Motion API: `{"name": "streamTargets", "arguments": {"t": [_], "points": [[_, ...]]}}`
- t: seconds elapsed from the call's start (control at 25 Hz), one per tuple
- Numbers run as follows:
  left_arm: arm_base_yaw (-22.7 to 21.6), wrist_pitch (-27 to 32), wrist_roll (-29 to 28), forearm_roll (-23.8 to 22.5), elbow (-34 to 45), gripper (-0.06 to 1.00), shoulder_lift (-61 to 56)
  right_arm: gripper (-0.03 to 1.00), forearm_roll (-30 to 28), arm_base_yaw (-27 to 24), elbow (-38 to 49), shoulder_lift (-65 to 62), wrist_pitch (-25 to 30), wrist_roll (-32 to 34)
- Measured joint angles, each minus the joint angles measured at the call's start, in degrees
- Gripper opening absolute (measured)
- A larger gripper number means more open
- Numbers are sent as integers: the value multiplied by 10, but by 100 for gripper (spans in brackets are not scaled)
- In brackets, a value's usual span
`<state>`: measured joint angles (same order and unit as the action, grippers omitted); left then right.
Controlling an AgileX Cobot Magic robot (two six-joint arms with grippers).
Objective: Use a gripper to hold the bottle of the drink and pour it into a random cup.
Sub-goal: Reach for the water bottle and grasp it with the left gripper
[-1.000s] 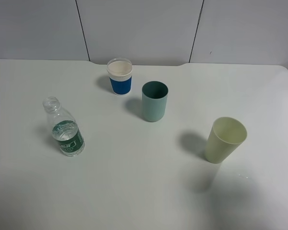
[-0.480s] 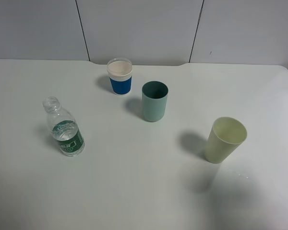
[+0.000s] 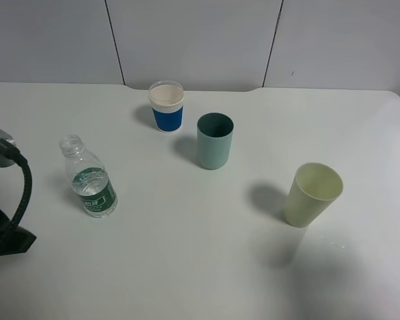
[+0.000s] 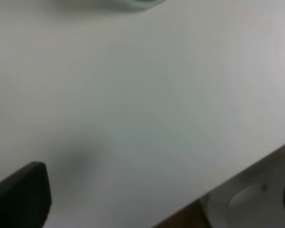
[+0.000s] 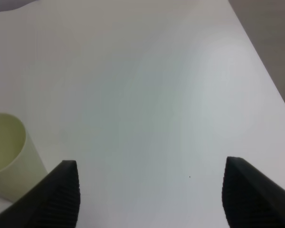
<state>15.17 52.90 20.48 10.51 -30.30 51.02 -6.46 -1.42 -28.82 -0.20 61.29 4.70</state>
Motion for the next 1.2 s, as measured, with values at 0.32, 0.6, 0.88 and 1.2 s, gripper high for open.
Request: {"name": "streamTargets", "arguments": {"t": [0.32,0.6,0.88,1.2], "points": [[35,-108,2,31,3,100,60,63,0,0,0,0,0,0],[37,-235,-7,33,70,100,101,63,0,0,0,0,0,0],[37,-385,-89,33,140,100,101,63,0,0,0,0,0,0],[37,-512,-138,33,203,100,101,63,0,0,0,0,0,0]]}}
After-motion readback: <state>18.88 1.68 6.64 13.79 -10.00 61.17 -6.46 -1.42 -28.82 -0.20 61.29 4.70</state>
